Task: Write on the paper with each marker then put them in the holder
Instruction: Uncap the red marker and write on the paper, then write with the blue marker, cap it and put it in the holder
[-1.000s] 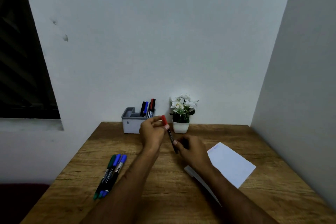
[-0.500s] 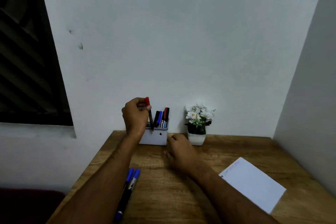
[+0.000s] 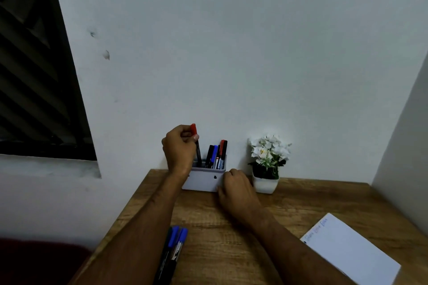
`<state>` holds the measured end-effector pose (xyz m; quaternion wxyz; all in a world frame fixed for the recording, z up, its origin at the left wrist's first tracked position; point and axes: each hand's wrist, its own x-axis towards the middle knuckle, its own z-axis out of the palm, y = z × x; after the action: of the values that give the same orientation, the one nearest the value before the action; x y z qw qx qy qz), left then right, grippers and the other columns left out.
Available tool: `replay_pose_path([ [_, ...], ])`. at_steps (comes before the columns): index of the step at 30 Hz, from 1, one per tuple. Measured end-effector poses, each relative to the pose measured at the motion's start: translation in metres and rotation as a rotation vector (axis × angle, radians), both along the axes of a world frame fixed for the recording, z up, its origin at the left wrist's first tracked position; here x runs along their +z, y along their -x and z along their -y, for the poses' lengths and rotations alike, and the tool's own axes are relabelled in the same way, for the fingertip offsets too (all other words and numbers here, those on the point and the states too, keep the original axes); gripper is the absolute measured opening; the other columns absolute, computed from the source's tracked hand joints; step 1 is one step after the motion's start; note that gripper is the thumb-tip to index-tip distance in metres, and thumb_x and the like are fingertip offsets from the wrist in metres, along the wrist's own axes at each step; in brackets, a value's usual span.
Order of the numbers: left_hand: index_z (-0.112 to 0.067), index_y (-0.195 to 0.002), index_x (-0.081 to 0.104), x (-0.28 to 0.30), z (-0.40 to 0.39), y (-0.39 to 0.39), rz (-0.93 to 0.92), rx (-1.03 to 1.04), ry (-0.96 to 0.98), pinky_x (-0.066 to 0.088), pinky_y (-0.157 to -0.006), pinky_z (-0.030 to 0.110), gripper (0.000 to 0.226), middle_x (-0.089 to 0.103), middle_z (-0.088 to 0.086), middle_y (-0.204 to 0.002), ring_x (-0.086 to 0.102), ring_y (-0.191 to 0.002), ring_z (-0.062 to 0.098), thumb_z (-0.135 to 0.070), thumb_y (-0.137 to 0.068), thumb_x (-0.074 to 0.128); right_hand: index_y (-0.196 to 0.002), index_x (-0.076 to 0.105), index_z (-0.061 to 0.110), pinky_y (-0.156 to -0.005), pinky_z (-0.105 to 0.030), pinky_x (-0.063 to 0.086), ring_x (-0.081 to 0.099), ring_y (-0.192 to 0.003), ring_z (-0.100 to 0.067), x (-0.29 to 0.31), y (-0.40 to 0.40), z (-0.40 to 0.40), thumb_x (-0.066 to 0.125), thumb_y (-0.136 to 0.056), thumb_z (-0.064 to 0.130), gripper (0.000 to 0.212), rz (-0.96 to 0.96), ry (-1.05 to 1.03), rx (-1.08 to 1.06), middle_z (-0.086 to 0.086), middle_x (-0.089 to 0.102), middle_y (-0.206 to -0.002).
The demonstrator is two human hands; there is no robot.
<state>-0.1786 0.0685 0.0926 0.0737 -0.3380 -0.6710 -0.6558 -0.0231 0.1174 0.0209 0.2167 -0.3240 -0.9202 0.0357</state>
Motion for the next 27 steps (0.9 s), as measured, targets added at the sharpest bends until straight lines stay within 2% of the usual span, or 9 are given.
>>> replay_pose_path([
  [2, -0.009, -0.106, 0.073, -0.012, -0.002, -0.001, -0.008, -0.017, 0.071, 0.054, -0.080, 0.023, 0.028, 0.074, 0.003, -0.091, 0.068, -0.083, 0.012, -0.008, -0.079, 0.079, -0.110, 0.062, 0.009, -0.094, -0.035, 0.044, 0.052, -0.108, -0.023, -0.002, 0.002, 0.000, 0.052, -0.103, 0.028, 0.022, 0.001, 0.004, -0.004, -0.011, 0.061, -0.114],
  [6, -0.010, -0.104, 0.074, -0.041, -0.003, -0.006, -0.041, -0.052, 0.219, 0.053, -0.076, 0.021, 0.028, 0.075, 0.002, -0.092, 0.067, -0.080, 0.010, -0.008, -0.077, 0.080, -0.108, 0.061, 0.010, -0.092, -0.034, 0.045, 0.052, -0.105, -0.023, -0.003, 0.002, 0.000, 0.052, -0.102, 0.027, 0.020, 0.000, 0.012, -0.005, -0.011, 0.061, -0.113],
  [10, -0.009, -0.099, 0.075, -0.047, 0.000, -0.009, -0.038, -0.042, 0.200, 0.057, -0.082, 0.027, 0.023, 0.075, 0.002, -0.087, 0.068, -0.079, 0.011, -0.004, -0.077, 0.078, -0.107, 0.061, 0.010, -0.092, -0.034, 0.044, 0.053, -0.105, -0.022, -0.002, -0.002, 0.002, 0.051, -0.103, 0.027, 0.020, 0.009, 0.022, 0.006, -0.011, 0.061, -0.113],
  [14, -0.009, -0.099, 0.075, -0.045, 0.009, -0.014, -0.042, -0.023, 0.186, 0.054, -0.075, 0.019, 0.021, 0.073, 0.000, -0.086, 0.068, -0.079, 0.009, -0.002, -0.079, 0.076, -0.110, 0.062, 0.013, -0.094, -0.032, 0.045, 0.053, -0.107, -0.019, -0.004, -0.009, 0.008, 0.053, -0.104, 0.030, 0.020, -0.016, 0.050, 0.021, -0.007, 0.061, -0.115],
  [19, -0.011, -0.092, 0.074, -0.051, 0.034, -0.028, -0.062, -0.036, 0.201, 0.057, -0.074, 0.025, 0.019, 0.071, -0.005, -0.078, 0.066, -0.073, 0.005, -0.002, -0.076, 0.078, -0.111, 0.061, 0.013, -0.092, -0.033, 0.045, 0.053, -0.107, -0.021, -0.008, -0.017, 0.027, 0.054, -0.102, 0.031, 0.021, -0.041, 0.041, 0.029, -0.007, 0.061, -0.114],
  [21, -0.013, -0.087, 0.074, -0.058, 0.047, -0.032, -0.078, -0.050, 0.291, 0.056, -0.073, 0.025, 0.017, 0.072, -0.004, -0.077, 0.066, -0.072, 0.006, -0.005, -0.074, 0.080, -0.108, 0.062, 0.013, -0.086, -0.034, 0.048, 0.055, -0.102, -0.021, -0.010, -0.020, 0.037, 0.056, -0.100, 0.030, 0.020, -0.055, 0.032, 0.035, -0.007, 0.062, -0.109],
  [25, -0.019, -0.075, 0.070, -0.067, 0.072, -0.037, -0.084, -0.099, 0.576, 0.055, -0.075, 0.027, 0.018, 0.072, 0.000, -0.082, 0.067, -0.080, 0.013, -0.005, -0.071, 0.081, -0.088, 0.065, 0.012, -0.070, -0.031, 0.050, 0.060, -0.081, -0.018, -0.011, -0.027, 0.061, 0.060, -0.096, 0.024, 0.016, -0.092, 0.092, 0.029, -0.004, 0.066, -0.087],
  [27, -0.016, -0.070, 0.071, -0.068, 0.085, -0.041, -0.116, -0.086, 0.697, 0.053, -0.069, 0.024, 0.016, 0.072, 0.001, -0.080, 0.067, -0.078, 0.014, -0.004, -0.068, 0.082, -0.088, 0.070, 0.011, -0.071, -0.034, 0.057, 0.065, -0.079, -0.017, -0.012, -0.029, 0.072, 0.061, -0.094, 0.023, 0.016, -0.113, 0.169, 0.025, -0.003, 0.070, -0.085],
])
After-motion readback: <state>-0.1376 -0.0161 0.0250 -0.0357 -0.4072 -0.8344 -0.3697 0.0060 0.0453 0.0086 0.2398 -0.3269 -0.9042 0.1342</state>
